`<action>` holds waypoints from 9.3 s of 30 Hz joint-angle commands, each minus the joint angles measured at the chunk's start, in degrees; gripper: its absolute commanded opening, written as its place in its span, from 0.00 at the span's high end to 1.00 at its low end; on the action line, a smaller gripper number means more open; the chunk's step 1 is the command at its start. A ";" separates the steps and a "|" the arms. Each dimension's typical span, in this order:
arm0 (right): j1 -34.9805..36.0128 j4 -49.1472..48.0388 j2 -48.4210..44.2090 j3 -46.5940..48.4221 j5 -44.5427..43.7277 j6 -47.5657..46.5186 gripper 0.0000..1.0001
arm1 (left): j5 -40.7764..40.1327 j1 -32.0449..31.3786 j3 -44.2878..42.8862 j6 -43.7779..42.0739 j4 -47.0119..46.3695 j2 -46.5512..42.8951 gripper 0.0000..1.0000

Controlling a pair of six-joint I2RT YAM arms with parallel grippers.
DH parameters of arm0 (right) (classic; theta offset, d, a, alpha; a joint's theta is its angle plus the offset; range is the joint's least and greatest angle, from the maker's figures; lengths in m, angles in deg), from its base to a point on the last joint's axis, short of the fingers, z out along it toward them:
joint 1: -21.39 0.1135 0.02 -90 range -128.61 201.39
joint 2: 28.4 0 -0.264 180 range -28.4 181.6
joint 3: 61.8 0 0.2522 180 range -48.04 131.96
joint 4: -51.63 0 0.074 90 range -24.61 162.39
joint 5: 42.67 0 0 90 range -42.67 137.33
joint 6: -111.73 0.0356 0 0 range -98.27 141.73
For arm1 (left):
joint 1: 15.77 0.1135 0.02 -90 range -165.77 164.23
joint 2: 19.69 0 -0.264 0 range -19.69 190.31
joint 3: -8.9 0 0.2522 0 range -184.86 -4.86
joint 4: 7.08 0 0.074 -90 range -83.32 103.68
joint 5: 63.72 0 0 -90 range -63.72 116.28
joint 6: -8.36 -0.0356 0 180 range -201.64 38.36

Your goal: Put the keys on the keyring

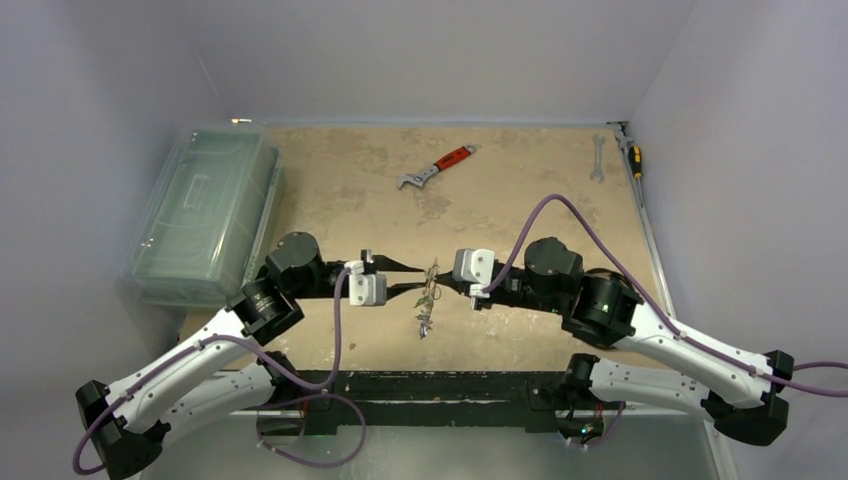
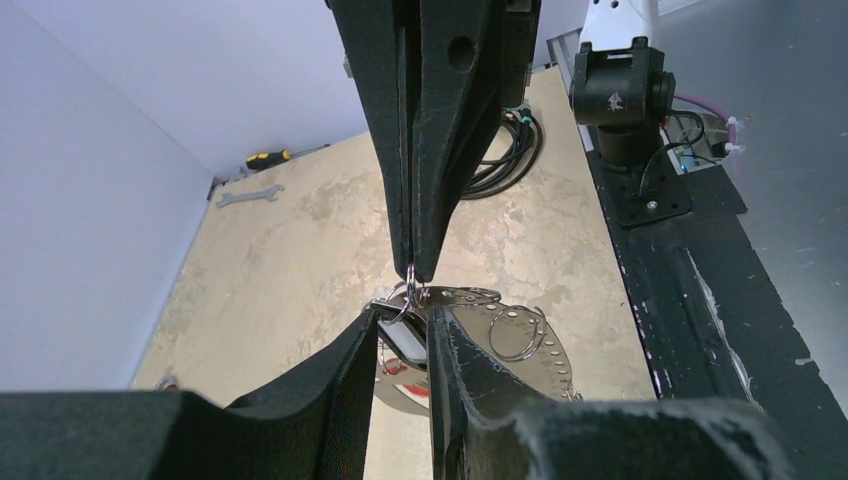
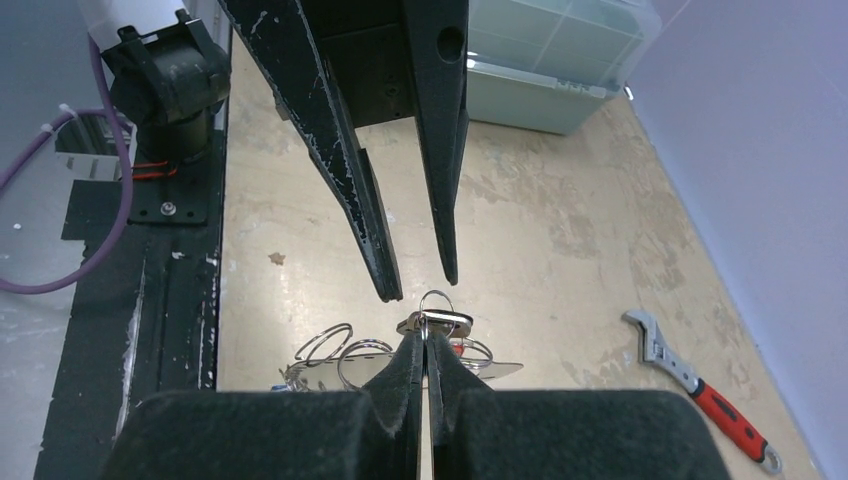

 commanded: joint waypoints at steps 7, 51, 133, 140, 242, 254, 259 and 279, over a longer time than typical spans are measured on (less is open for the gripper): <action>0.01 -1.34 0.45 1.71 2.59 -0.02 1.00 | 2.71 0.45 0.94 -5.38 -1.02 -1.31 0.76; -0.06 -0.49 1.61 3.76 7.73 1.25 1.00 | 6.88 0.29 2.07 -13.97 2.54 0.15 0.88; 0.01 -23.19 -6.73 -9.78 6.91 4.15 1.00 | 10.52 2.31 3.72 8.31 -14.99 2.25 0.82; 0.00 -22.33 -6.00 -9.39 7.90 4.11 1.00 | 9.60 2.31 3.58 7.87 -14.31 1.98 0.87; 0.01 -11.98 -0.14 -3.48 1.56 0.54 1.00 | 1.36 2.31 0.99 -3.98 1.56 0.63 1.00; 0.01 -16.62 -0.59 -5.05 -2.44 4.35 1.00 | 2.14 2.31 1.14 -4.00 1.28 0.80 1.00; 0.01 -21.31 0.16 -6.51 -4.40 8.39 1.00 | 1.48 2.31 1.79 -3.83 0.21 0.39 1.00; 0.01 -27.31 1.87 -7.80 -6.79 16.38 1.00 | -2.05 2.22 3.10 -4.71 -0.05 -0.34 1.00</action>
